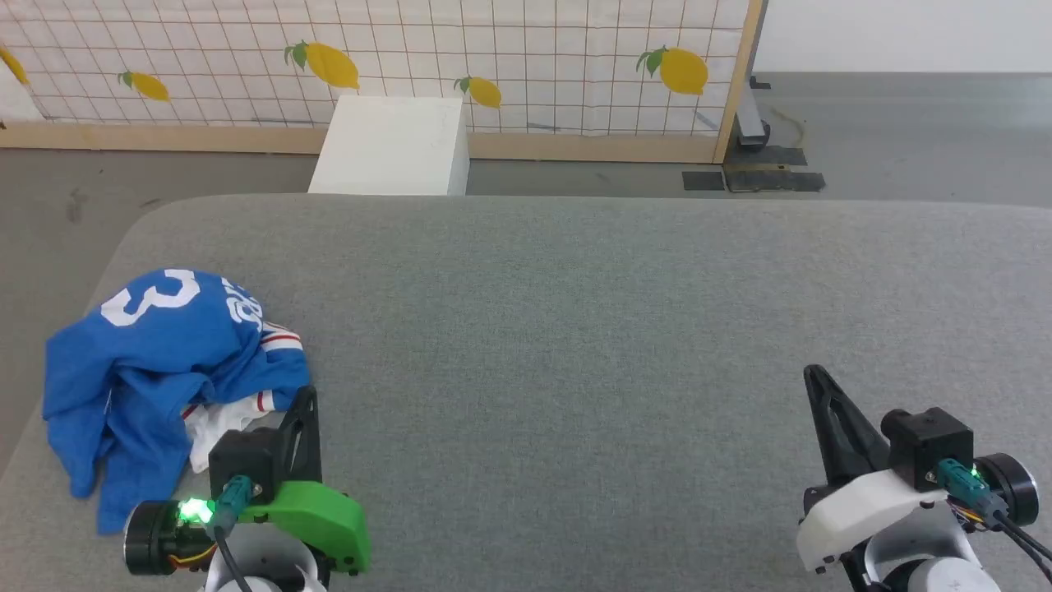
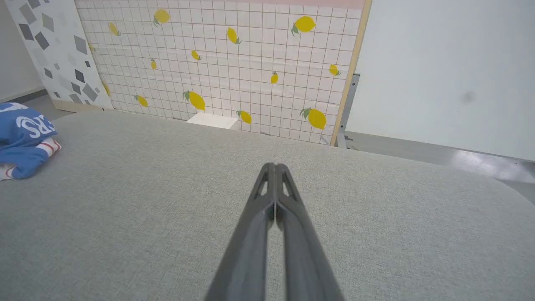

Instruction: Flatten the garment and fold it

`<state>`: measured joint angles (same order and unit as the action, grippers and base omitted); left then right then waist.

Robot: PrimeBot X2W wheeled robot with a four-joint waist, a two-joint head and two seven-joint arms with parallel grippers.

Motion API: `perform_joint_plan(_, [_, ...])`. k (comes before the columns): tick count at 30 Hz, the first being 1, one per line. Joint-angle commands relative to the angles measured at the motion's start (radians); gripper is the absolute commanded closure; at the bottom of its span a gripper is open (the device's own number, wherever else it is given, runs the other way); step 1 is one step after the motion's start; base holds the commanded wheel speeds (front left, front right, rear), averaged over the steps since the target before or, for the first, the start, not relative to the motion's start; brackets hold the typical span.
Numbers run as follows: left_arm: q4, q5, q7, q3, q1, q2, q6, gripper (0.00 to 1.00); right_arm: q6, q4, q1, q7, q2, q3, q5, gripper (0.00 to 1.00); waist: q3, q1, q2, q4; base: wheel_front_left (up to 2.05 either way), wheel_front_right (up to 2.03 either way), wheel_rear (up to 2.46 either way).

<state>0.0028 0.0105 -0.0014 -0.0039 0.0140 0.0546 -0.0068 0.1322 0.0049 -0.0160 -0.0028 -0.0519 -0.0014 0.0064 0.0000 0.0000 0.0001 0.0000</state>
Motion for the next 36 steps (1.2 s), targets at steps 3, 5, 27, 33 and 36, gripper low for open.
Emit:
perform_joint_plan(3, [-0.003,-0.010,0.001,0.004,-0.014,-0.004,0.007,1.00,-0.002,-0.005,0.016,0.003,0.002,0.001,-0.006,1.00,0.000,0.0000,-0.0001,0.000,0.00,0.00,0.00])
perform_joint_plan(5, [-0.003,-0.010,0.001,0.004,-0.014,-0.004,0.007,1.00,-0.002,-0.005,0.016,0.003,0.002,0.001,-0.006,1.00,0.000,0.0000,-0.0001,0.000,0.00,0.00,0.00])
perform_joint_plan(27, [-0.003,-0.010,0.001,0.004,-0.014,-0.004,0.007,1.00,-0.002,-0.005,0.016,0.003,0.002,0.001,-0.006,1.00,0.000,0.0000,-0.0001,0.000,0.00,0.00,0.00])
perform_joint_plan(33, [-0.003,-0.010,0.001,0.004,-0.014,-0.004,0.007,1.00,-0.002,-0.005,0.016,0.003,0.002,0.001,-0.006,1.00,0.000,0.0000,-0.0001,0.000,0.00,0.00,0.00])
perform_joint_plan(36, [0.000,0.001,0.000,-0.002,0.001,0.000,0.000,0.00,0.000,0.001,0.000,0.000,0.000,0.000,0.001,0.00,0.000,0.0000,-0.0001,0.000,0.00,0.00,0.00])
